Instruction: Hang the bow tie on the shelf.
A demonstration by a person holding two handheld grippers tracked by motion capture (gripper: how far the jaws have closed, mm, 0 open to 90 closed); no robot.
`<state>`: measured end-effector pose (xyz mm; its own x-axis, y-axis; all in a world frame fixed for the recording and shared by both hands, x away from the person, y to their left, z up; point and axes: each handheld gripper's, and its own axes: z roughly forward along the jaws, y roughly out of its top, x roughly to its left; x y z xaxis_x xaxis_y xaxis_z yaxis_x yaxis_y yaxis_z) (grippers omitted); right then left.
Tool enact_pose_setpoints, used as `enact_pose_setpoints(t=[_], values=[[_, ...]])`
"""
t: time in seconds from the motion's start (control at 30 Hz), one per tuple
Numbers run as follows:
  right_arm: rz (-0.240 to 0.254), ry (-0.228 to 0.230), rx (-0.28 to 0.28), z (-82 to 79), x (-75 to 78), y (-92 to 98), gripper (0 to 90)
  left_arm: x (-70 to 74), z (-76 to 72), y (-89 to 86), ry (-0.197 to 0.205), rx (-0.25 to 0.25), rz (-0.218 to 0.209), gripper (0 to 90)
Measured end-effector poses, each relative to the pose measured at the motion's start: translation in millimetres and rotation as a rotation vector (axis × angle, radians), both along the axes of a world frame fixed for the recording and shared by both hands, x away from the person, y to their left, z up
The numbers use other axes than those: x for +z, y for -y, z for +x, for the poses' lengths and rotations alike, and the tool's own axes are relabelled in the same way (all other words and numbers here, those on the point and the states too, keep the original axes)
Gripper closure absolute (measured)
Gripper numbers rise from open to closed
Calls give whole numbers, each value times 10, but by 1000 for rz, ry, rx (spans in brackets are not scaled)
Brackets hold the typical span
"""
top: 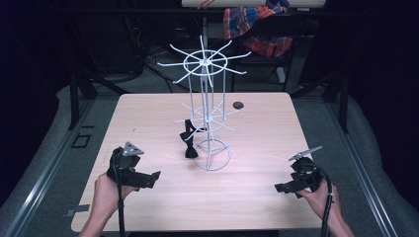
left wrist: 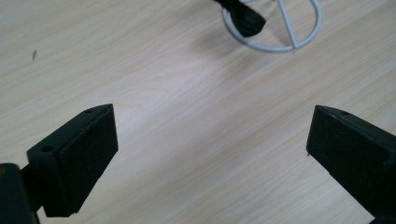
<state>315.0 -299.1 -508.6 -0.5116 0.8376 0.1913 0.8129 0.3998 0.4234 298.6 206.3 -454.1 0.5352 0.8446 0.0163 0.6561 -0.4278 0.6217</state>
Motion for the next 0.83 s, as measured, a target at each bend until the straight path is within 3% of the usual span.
enact_pose_setpoints(t=[0.33,0.37,0.43,0.53,0.73,0.83], values=[[-10,-2,15,-13,-10,-37,141,-348,-133,-183,-81,37,45,2],[-9,-1,16,-14,-11,-40,141,-386,-149,-205,-82,52,40,2],[-10,0,18,-16,-10,-40,141,-443,-163,-251,-123,57,7,2],[-8,-3,17,-15,-14,-31,142,-461,-161,-258,-127,59,-16,2],[-24,-10,33,-3,-5,-39,142,-486,-132,-233,-142,45,-20,1],[-2,-5,34,7,-18,-50,142,-493,-121,-247,-148,47,-21,1]])
